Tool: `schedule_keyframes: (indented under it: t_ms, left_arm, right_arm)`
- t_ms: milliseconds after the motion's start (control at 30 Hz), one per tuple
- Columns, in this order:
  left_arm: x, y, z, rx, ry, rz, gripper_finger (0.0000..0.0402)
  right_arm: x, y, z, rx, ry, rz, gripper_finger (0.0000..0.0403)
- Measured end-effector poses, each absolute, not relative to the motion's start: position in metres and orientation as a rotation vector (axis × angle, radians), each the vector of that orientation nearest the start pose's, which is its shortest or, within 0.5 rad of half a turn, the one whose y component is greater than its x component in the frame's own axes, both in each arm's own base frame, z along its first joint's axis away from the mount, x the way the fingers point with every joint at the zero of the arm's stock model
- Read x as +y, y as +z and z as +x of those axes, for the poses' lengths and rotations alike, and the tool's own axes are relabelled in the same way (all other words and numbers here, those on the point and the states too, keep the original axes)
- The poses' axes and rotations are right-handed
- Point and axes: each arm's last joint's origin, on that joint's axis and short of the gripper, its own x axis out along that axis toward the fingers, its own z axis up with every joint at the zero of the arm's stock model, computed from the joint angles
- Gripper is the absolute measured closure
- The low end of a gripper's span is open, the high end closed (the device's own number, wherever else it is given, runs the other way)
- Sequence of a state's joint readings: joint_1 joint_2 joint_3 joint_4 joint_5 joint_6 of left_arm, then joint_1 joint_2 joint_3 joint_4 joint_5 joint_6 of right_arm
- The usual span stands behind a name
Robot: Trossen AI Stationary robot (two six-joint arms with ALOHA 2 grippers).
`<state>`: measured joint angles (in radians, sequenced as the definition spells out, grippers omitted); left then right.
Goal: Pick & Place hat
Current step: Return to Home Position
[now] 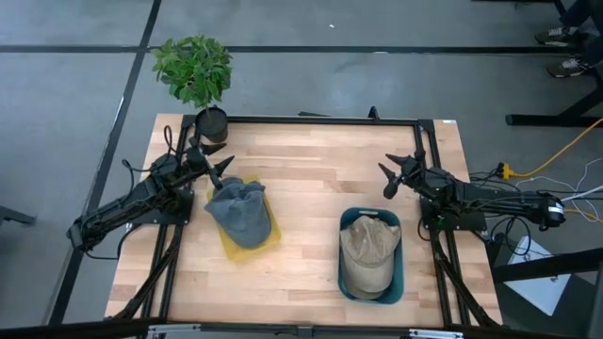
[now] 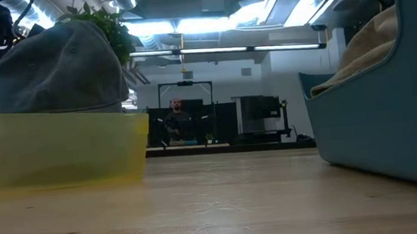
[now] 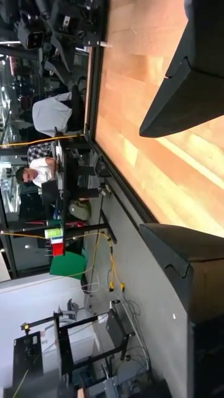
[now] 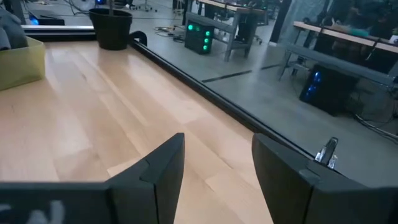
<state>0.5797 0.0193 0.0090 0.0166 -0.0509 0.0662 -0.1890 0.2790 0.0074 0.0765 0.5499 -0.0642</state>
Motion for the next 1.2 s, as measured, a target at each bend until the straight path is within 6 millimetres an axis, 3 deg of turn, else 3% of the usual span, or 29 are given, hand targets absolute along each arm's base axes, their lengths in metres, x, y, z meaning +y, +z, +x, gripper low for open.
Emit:
schedule_keyframes:
  t_ms: [467, 600, 1000, 1200]
  left_arm:
    - [0.055, 0.167, 0.081, 0.014, 0.631, 0.066, 0.0166]
    - [0.055, 0.167, 0.081, 0.014, 0.631, 0.066, 0.0166]
    - [0.055, 0.167, 0.081, 0.014, 0.631, 0.066, 0.0166]
    - [0.055, 0.167, 0.081, 0.014, 0.631, 0.066, 0.0167]
  right_arm:
    - [-0.035, 0.15, 0.105, 0.191, -0.709, -0.021, 0.0217]
    - [-0.032, 0.15, 0.107, 0.217, -0.579, -0.079, 0.0217]
    - [-0.021, 0.144, 0.11, 0.26, -0.186, -0.037, 0.0217]
    - [-0.021, 0.144, 0.11, 0.263, -0.165, -0.06, 0.0217]
